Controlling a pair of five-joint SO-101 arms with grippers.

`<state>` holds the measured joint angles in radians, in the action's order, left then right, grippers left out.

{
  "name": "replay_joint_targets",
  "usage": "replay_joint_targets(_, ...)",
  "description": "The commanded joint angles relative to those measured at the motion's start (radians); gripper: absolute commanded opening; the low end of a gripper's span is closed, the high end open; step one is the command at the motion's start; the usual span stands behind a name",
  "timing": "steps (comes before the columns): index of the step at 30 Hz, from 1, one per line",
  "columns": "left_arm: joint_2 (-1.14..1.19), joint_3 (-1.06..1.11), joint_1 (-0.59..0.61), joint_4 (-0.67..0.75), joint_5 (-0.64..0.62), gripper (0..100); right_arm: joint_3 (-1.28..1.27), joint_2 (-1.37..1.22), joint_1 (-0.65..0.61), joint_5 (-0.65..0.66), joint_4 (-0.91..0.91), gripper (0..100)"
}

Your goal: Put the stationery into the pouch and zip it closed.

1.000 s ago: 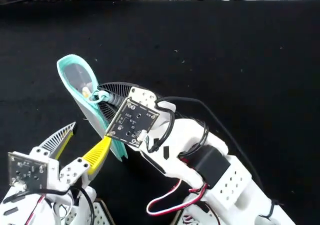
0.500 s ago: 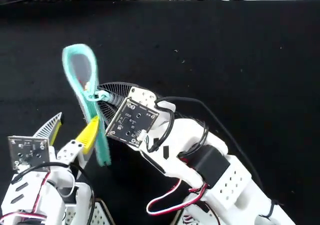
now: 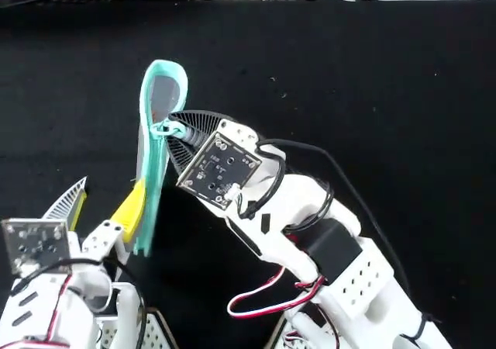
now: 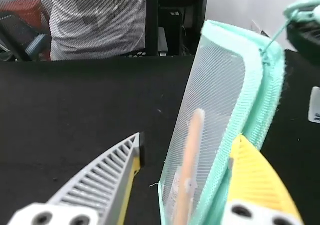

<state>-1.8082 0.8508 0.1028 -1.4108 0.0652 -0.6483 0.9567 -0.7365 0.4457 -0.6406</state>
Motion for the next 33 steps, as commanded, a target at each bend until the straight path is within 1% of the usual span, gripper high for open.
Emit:
replay_joint_targets(1,-0.005,-0.084,0.001,-0.028,-0.002,29,0.047,0.022,0.012,-0.006,0.031,1.2)
replay_joint_targets(3,-0.005,-0.088,-0.044,-0.029,-0.002,29,0.045,0.022,0.009,-0.006,0.031,1.2)
replay_joint_targets(7,-0.005,-0.085,-0.186,-0.029,-0.003,29,0.042,0.022,-0.035,-0.006,0.029,1.2)
replay_joint_targets(9,-0.005,-0.084,-0.226,-0.029,-0.005,29,0.031,0.022,-0.06,-0.006,0.031,1.2)
replay_joint_targets(12,-0.005,-0.084,-0.228,-0.028,-0.034,29,0.028,0.022,-0.081,-0.006,0.031,1.2)
replay_joint_targets(19,-0.005,-0.077,-0.229,-0.026,-0.037,29,0.027,0.025,-0.086,-0.005,0.025,1.2)
replay_joint_targets(25,-0.005,-0.051,-0.237,-0.021,-0.035,29,0.085,0.024,-0.175,0.003,-0.081,1.2)
replay_joint_targets(33,-0.005,-0.042,-0.228,-0.018,-0.034,29,0.09,0.022,-0.189,0.003,-0.103,1.2)
